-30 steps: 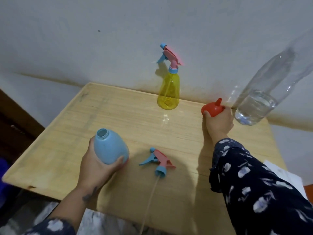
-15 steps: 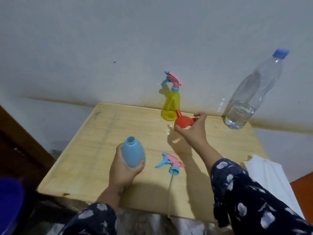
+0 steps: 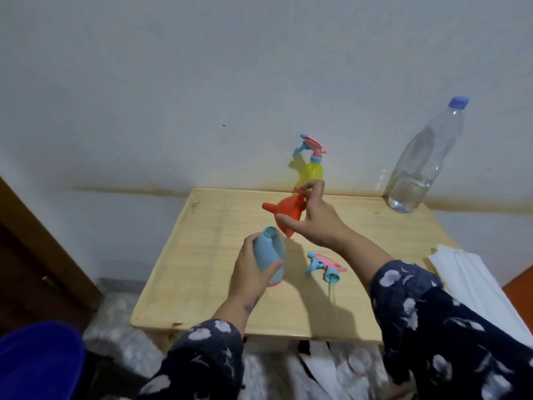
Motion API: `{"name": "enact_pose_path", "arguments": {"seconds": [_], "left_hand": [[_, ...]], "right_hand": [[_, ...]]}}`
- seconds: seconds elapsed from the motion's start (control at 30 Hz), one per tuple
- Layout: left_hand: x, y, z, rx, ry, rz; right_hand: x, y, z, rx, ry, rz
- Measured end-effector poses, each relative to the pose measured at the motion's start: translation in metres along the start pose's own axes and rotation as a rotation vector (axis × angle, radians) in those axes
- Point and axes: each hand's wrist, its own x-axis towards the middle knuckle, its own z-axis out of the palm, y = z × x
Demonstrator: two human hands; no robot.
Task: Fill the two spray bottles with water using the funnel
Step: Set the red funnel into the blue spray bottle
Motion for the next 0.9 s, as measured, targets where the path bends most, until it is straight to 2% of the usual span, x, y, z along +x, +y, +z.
{"name": "enact_pose_path", "arguments": {"seconds": [0.3, 0.43, 0.6, 0.77, 0.9], "left_hand": [[0.001, -0.003, 0.000, 0.026, -0.007, 0.000], [0.001, -0.002, 0.001, 0.029, -0.013, -0.012], [0.001, -0.002, 0.002, 0.012, 0.001, -0.009], [0.002, -0.001, 0.001, -0.008, -0.004, -0.054], [0.003, -0.002, 0.002, -0.010, -0.018, -0.068]], "right_hand": [[-0.005, -0.019, 0.000, 0.081, 0.075, -0.068], [-0.002, -0.021, 0.002, 0.076, 0.025, -0.073], [0.004, -0.020, 0.010, -0.006, -0.021, -0.091], [0.008, -0.019, 0.034, -0.203, -0.104, -0.134], [0.007, -0.018, 0.043, -0.180, -0.031, -0.120]]}}
